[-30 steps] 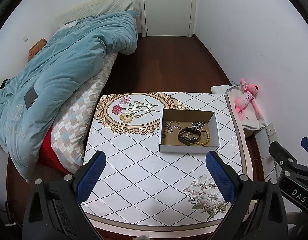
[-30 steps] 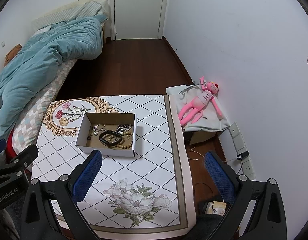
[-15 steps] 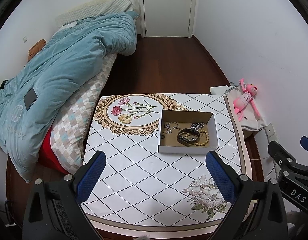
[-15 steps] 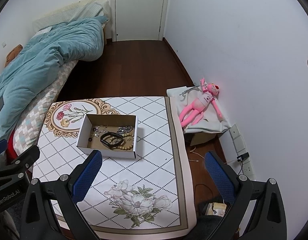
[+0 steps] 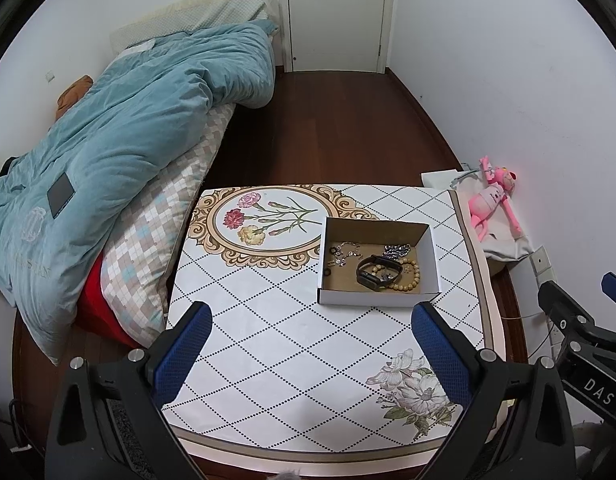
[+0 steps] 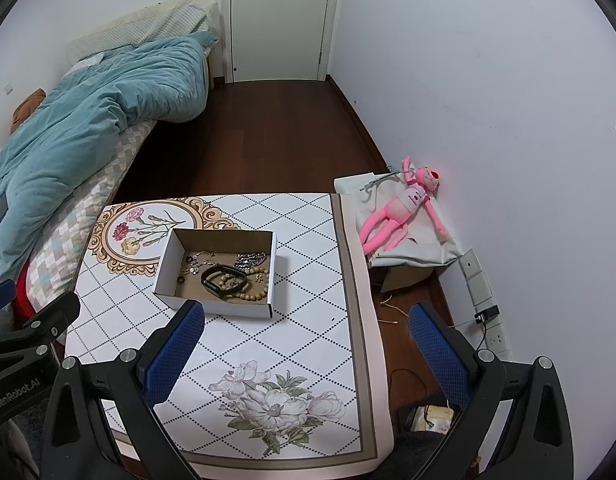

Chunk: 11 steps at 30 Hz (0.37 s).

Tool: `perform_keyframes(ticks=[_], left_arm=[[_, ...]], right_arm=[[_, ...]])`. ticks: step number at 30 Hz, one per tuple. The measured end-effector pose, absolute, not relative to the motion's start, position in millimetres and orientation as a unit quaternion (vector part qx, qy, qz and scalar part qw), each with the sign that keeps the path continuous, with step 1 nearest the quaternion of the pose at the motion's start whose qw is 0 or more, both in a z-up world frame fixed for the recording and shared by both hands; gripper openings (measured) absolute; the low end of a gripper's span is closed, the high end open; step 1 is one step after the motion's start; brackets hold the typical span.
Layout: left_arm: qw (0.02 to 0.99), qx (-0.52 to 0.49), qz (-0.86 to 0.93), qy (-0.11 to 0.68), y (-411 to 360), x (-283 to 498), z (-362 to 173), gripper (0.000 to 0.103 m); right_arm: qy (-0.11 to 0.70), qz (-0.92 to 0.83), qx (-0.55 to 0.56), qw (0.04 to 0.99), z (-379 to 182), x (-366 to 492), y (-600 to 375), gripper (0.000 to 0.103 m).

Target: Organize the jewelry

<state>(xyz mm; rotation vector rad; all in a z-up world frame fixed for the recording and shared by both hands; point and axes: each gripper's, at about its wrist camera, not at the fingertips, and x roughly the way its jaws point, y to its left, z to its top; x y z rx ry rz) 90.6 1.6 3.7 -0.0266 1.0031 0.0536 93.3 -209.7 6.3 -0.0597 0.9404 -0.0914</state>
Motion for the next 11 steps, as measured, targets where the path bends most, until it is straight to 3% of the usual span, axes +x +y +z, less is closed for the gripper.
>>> perform_keyframes(ticks=[11], left_arm=[[0.88,-0.017,0.025,0.474,3.1,90.3,6.2,0.102]], right_arm=[[0.454,-0.042,-0.029,0.89,6.2,94.6,-209.1,0.103]])
